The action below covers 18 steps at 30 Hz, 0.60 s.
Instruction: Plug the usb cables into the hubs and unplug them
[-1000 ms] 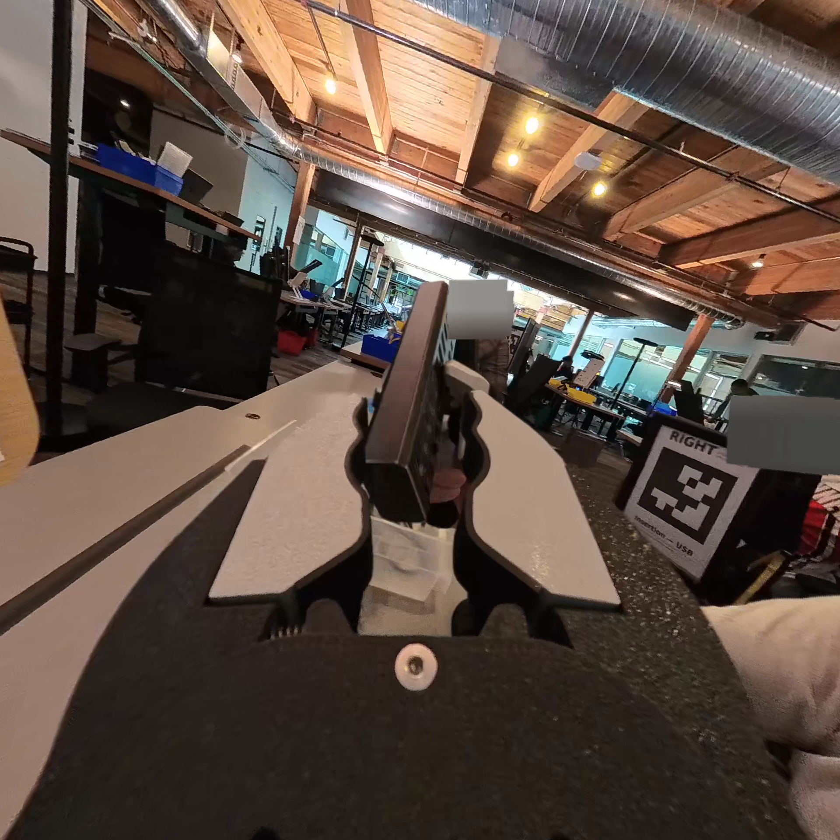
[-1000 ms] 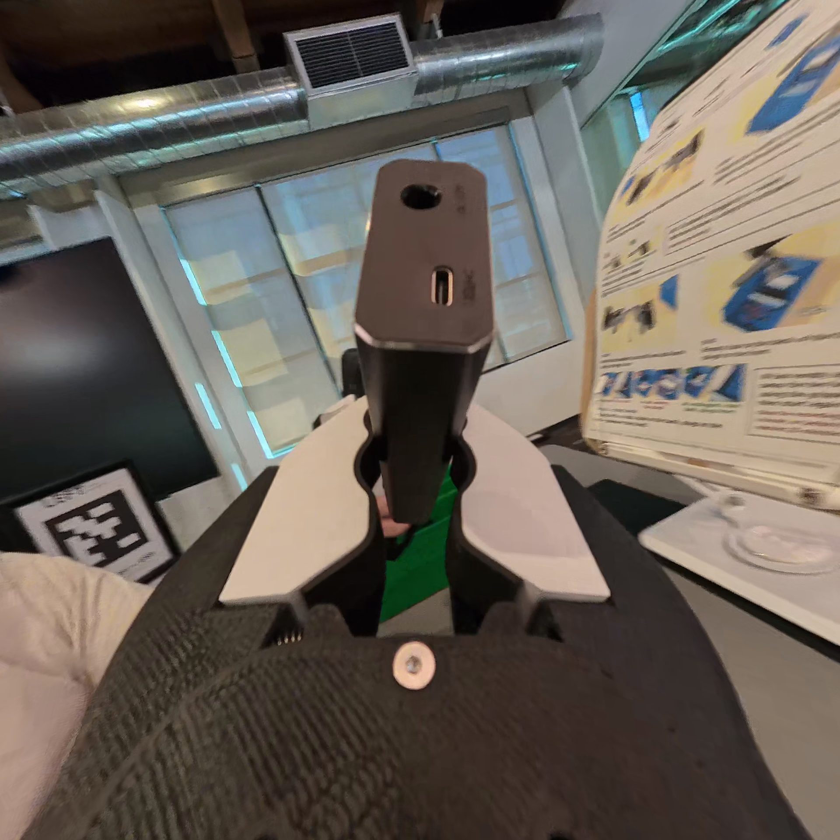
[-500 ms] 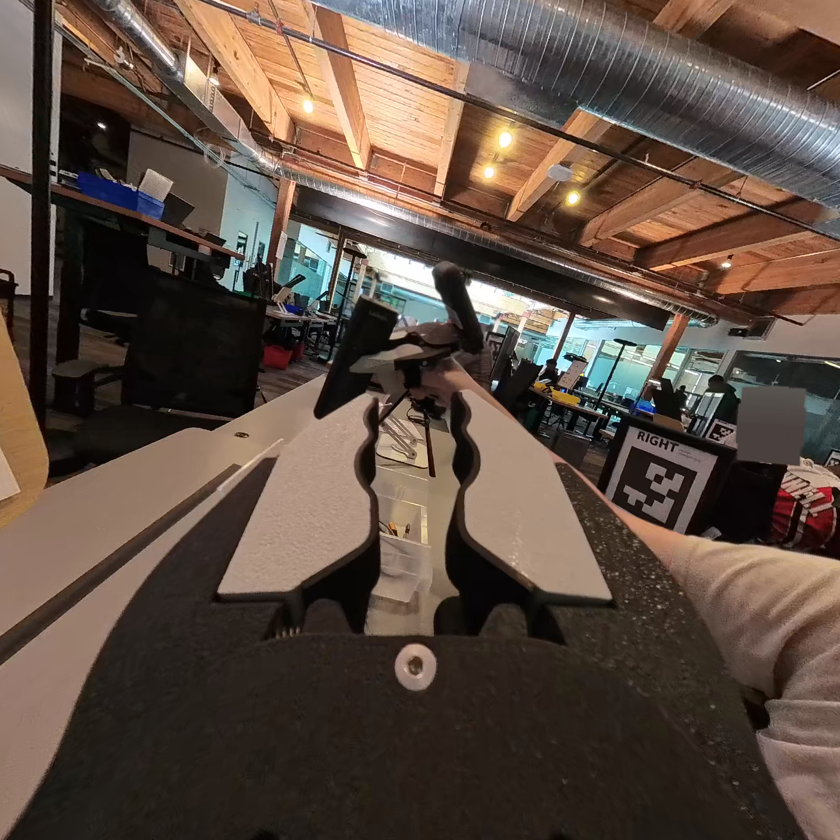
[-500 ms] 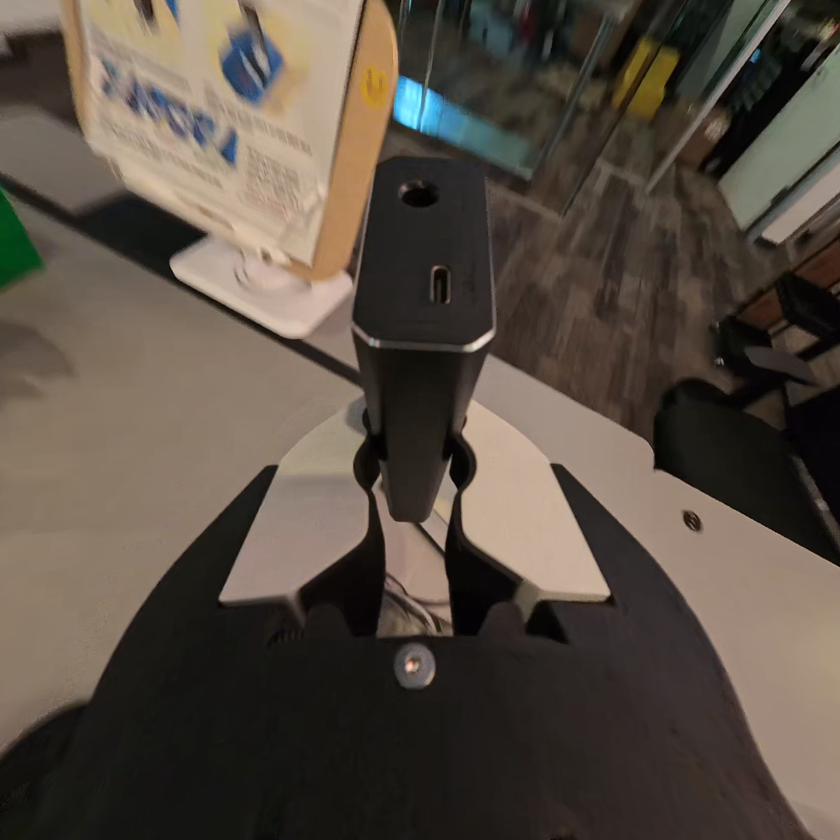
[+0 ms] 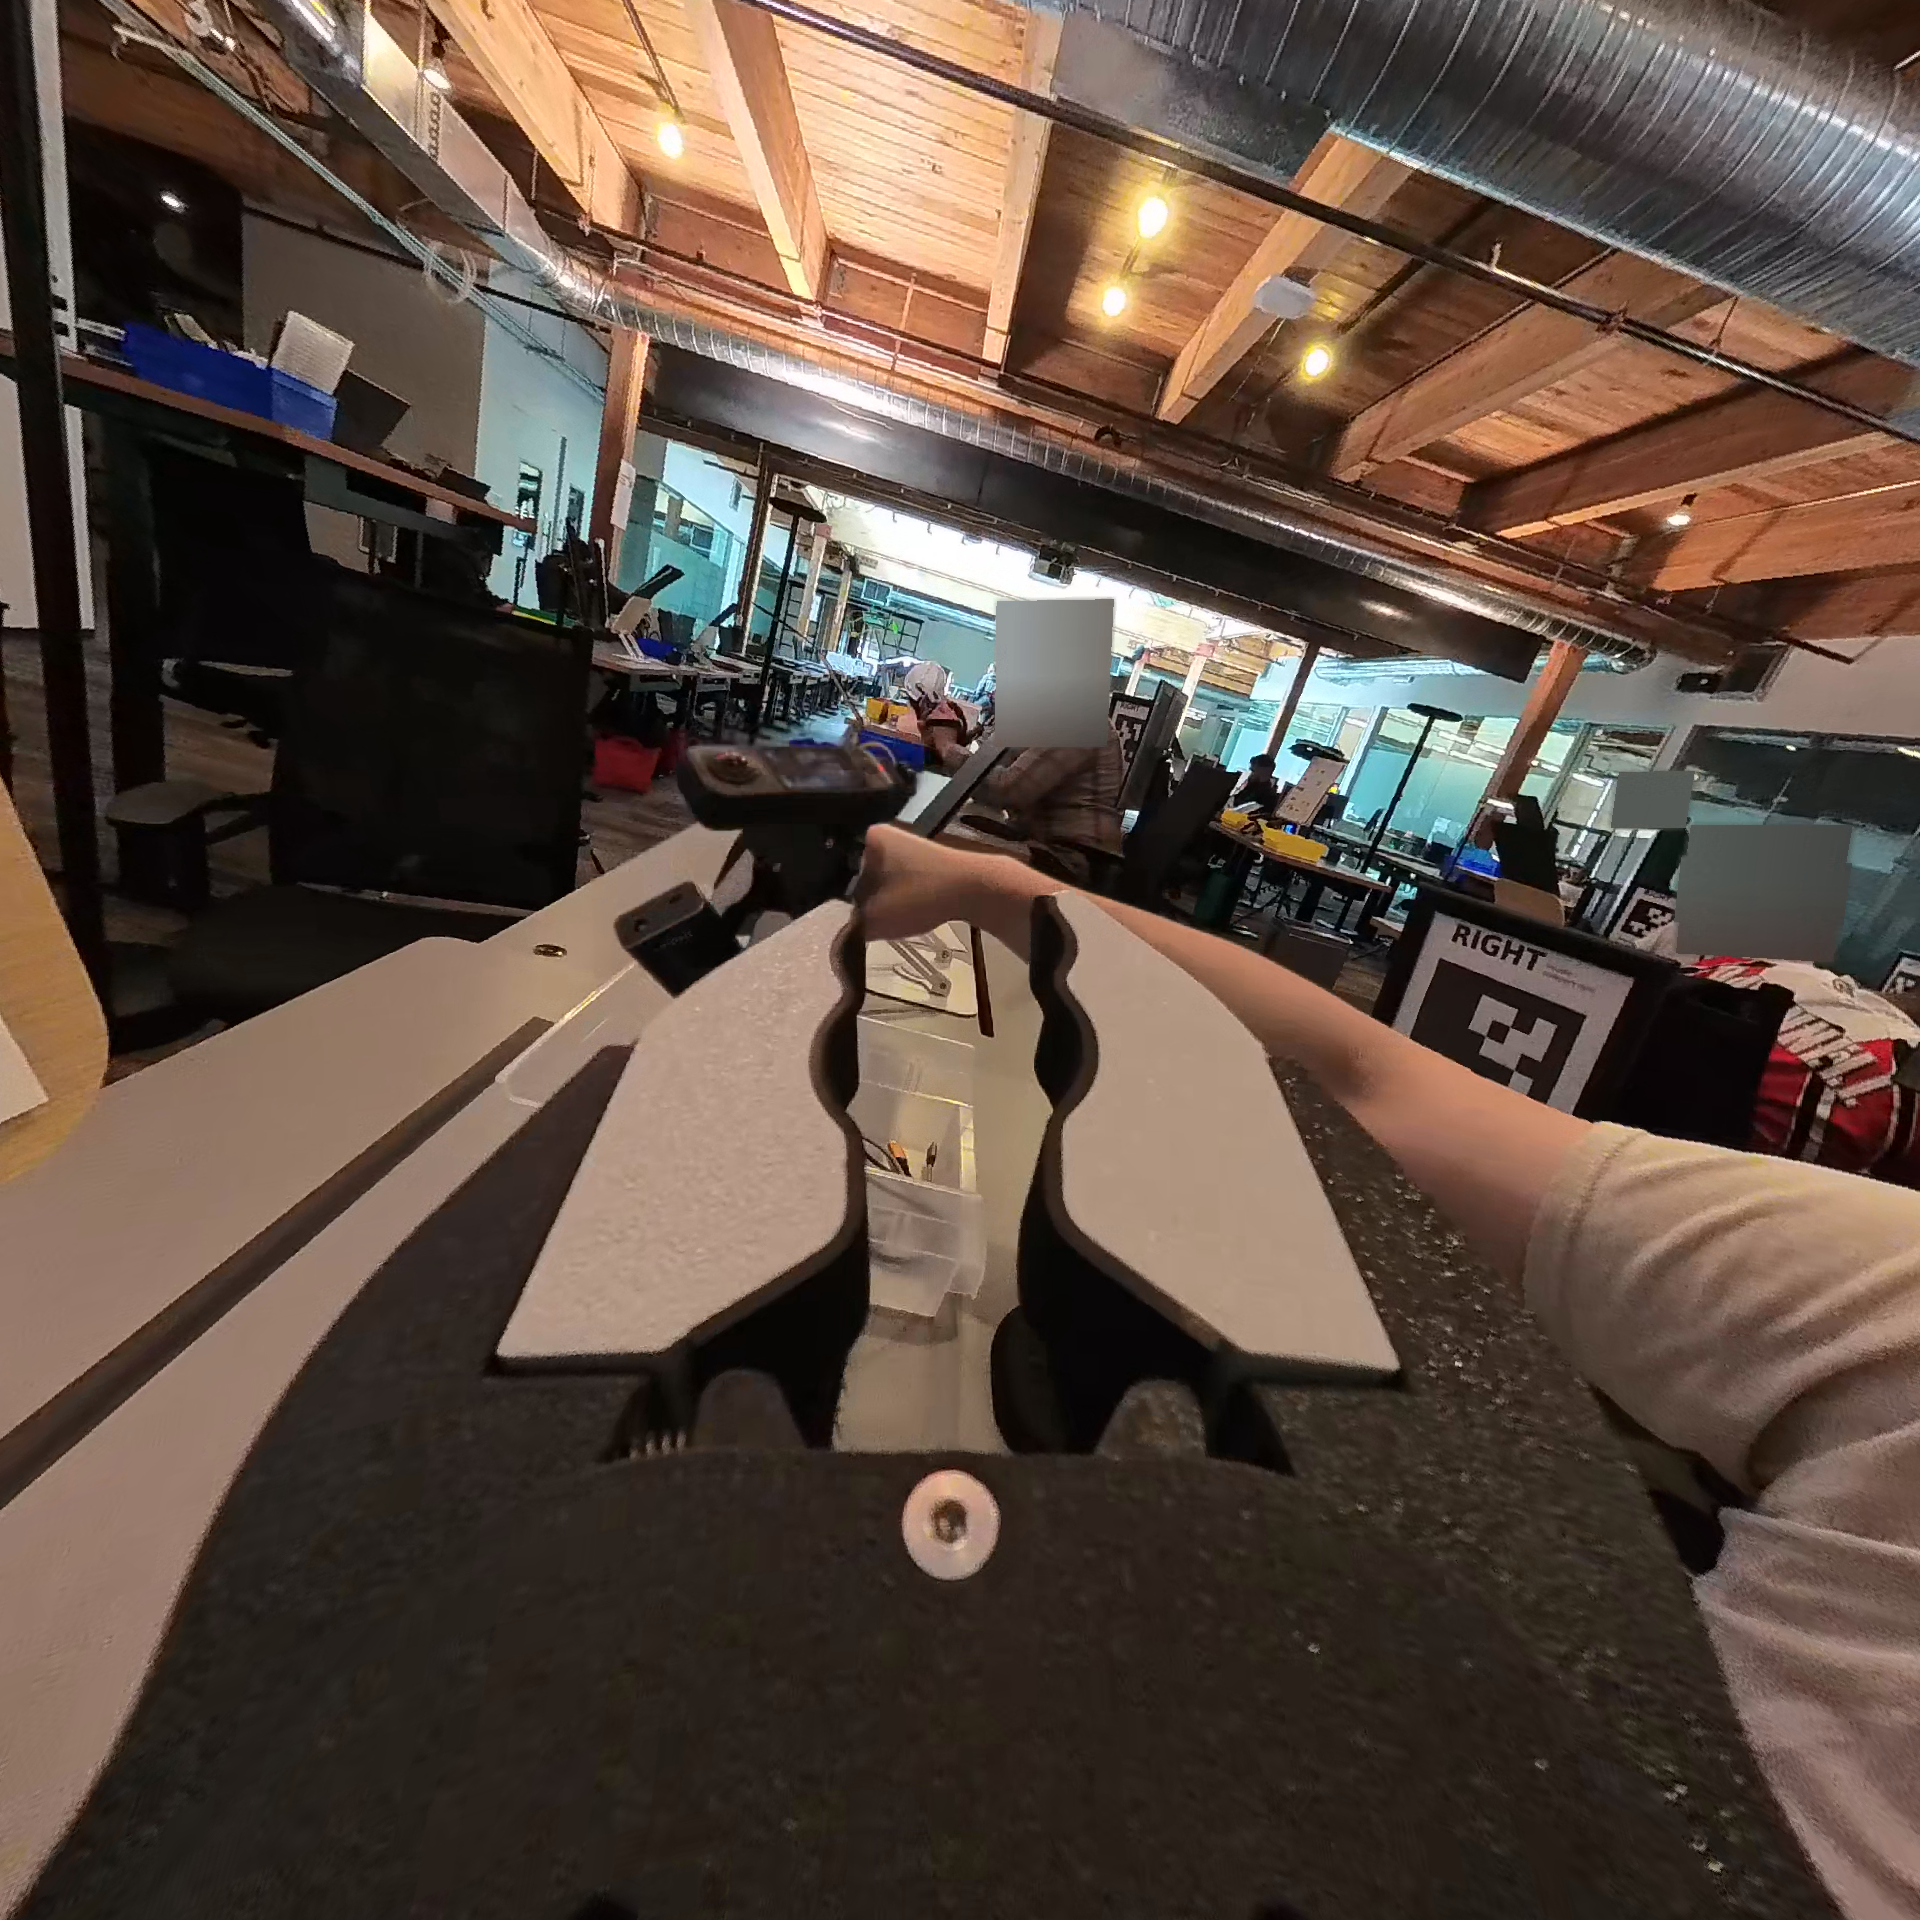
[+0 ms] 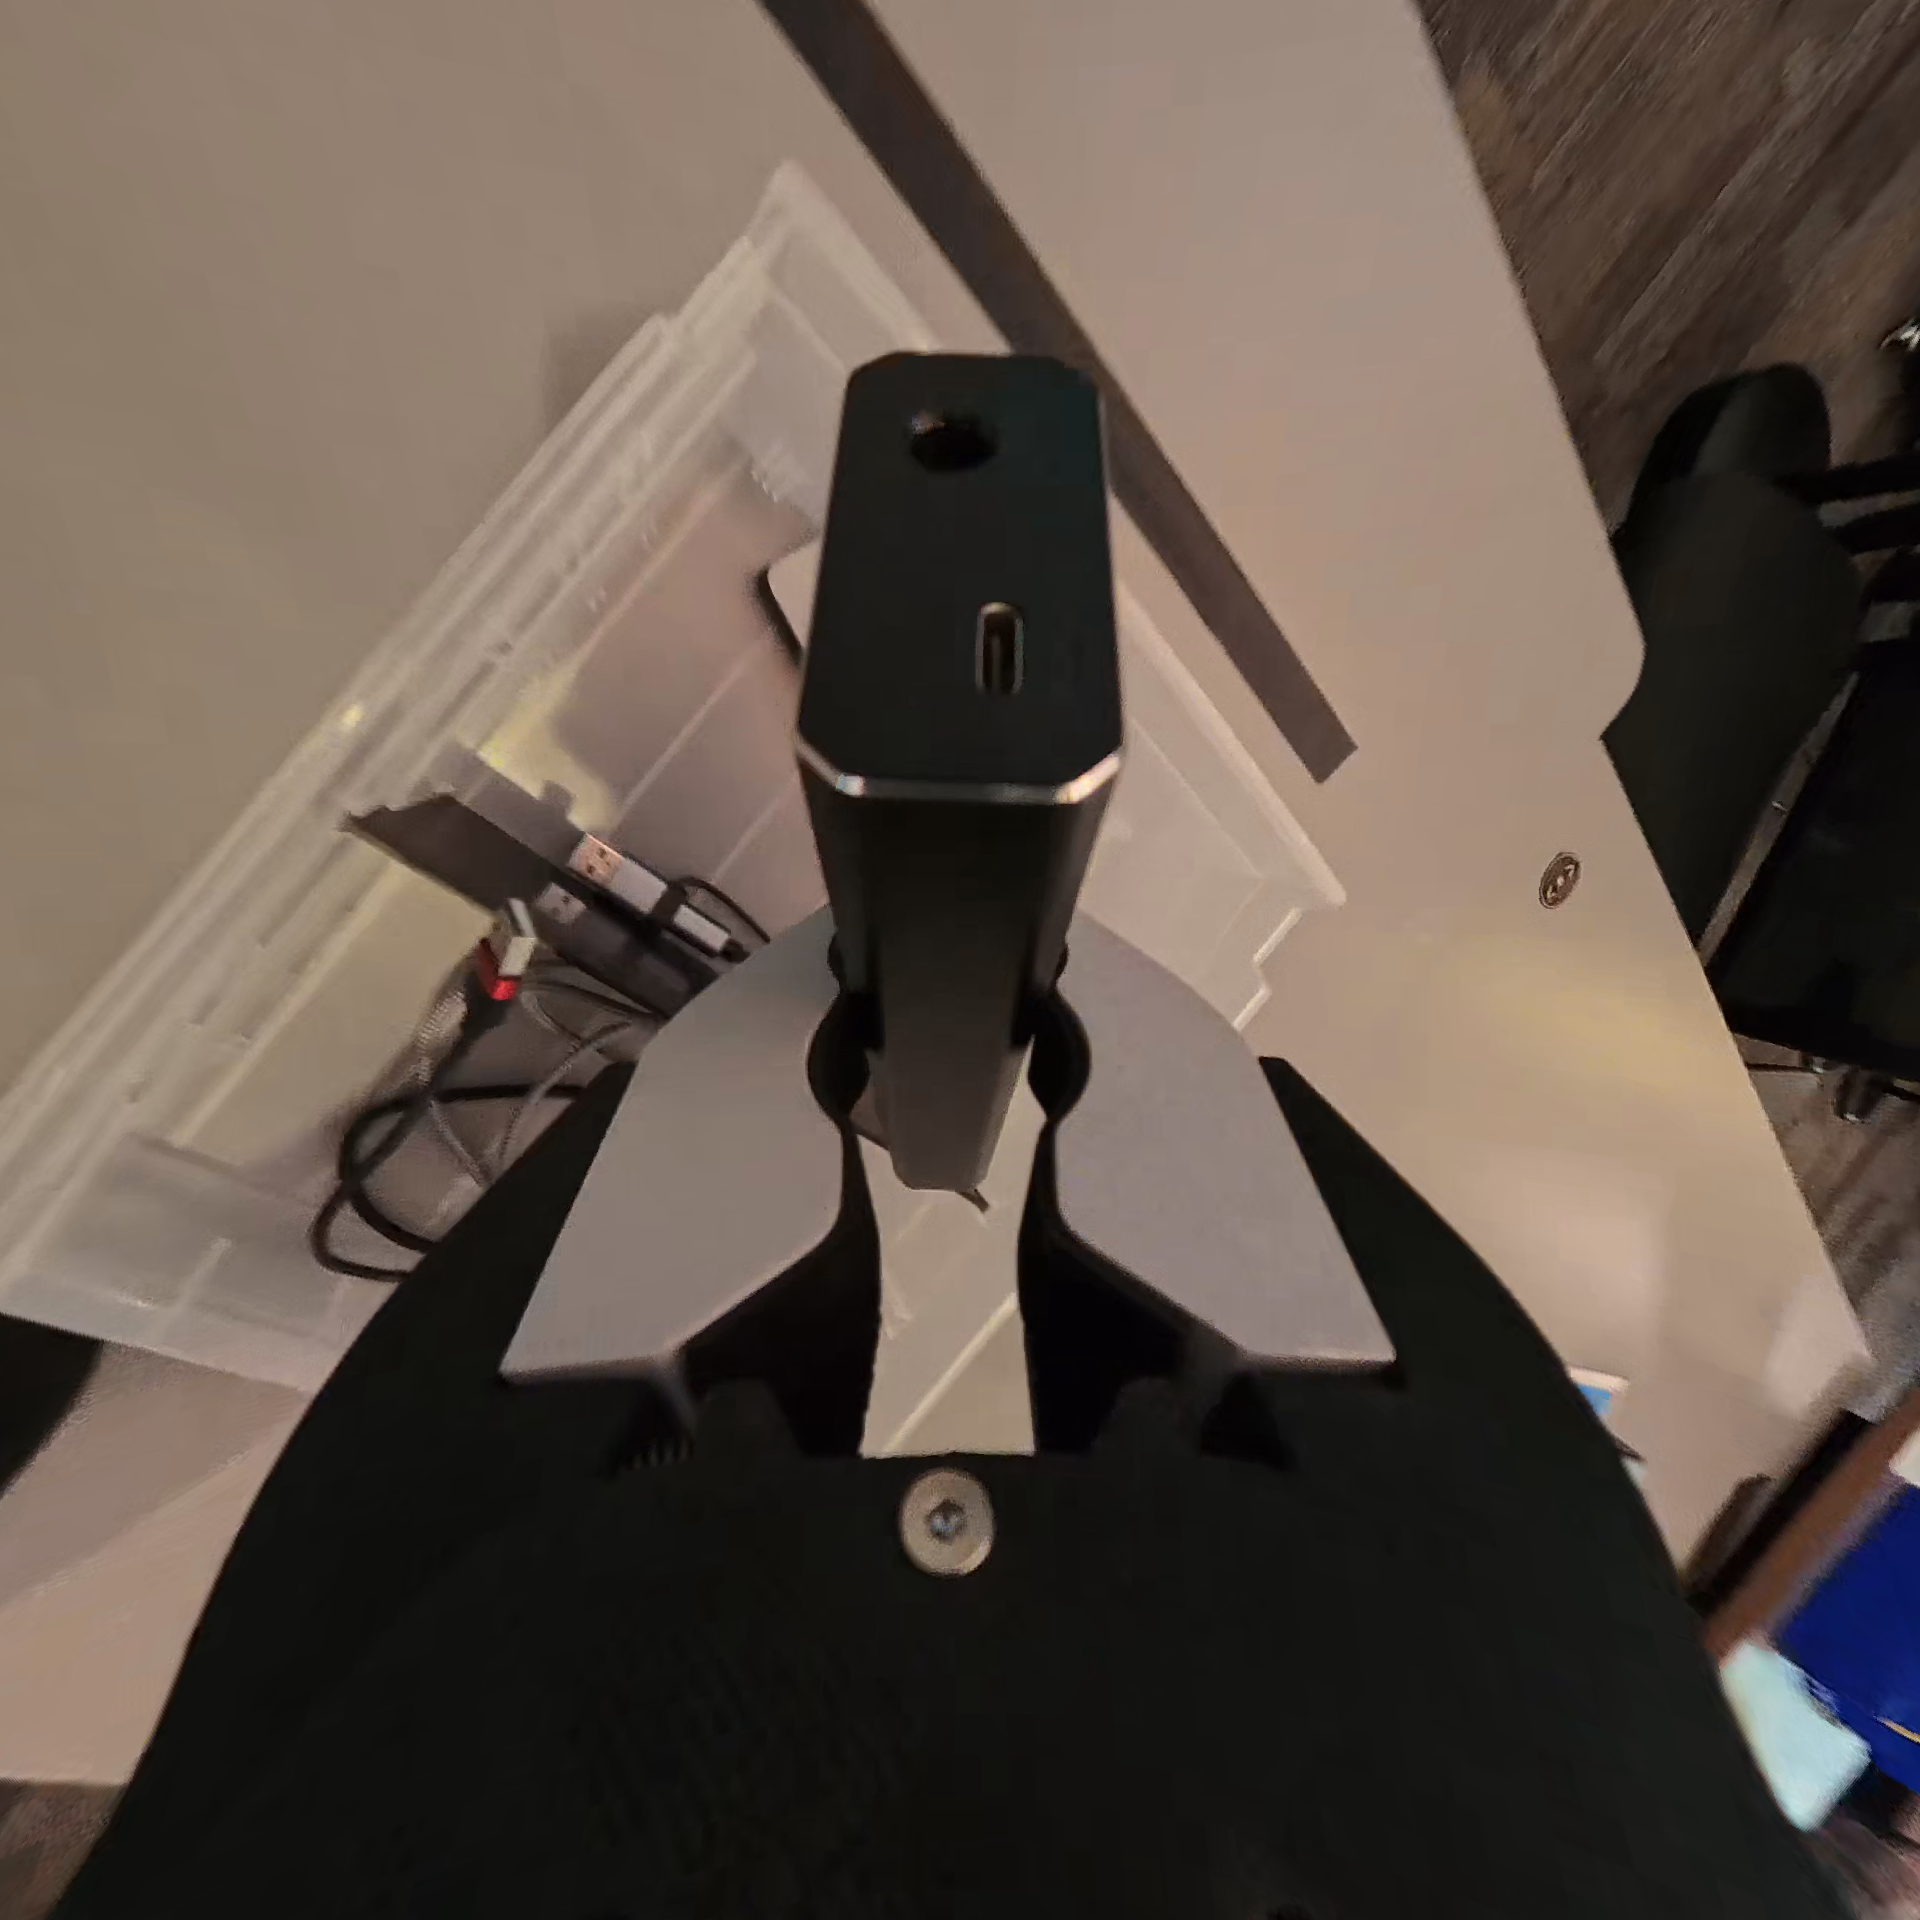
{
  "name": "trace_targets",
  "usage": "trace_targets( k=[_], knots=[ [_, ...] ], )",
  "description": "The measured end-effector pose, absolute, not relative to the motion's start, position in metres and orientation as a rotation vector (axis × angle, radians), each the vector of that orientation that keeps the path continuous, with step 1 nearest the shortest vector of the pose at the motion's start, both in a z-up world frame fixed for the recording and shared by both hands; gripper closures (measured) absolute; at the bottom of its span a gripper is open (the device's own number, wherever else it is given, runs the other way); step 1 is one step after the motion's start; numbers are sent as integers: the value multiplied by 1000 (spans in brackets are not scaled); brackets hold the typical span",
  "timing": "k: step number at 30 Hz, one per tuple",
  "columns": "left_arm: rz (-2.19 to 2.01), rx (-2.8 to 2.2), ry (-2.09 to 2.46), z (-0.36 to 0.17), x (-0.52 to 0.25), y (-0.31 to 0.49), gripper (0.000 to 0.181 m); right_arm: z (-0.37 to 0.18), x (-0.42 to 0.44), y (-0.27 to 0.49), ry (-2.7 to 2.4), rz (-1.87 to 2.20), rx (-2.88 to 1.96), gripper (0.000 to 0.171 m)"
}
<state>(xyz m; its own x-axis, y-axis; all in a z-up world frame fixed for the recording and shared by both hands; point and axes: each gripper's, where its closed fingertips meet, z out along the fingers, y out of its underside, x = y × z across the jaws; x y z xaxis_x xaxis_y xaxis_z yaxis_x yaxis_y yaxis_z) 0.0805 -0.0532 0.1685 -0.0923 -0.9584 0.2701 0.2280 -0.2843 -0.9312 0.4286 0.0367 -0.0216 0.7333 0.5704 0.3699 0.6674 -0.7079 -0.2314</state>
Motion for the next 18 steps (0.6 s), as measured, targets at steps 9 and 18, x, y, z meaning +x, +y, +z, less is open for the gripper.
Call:
trace_targets(
  k=[9,18],
  knots=[
    [-1557,-1202,922,167,78,-50,152,-85,439,44,-1389,-616,-2716,142],
    [-1541,-1226,955,161,82,-50,152,-131,442,26,-1662,-518,-2896,141]
  ],
)
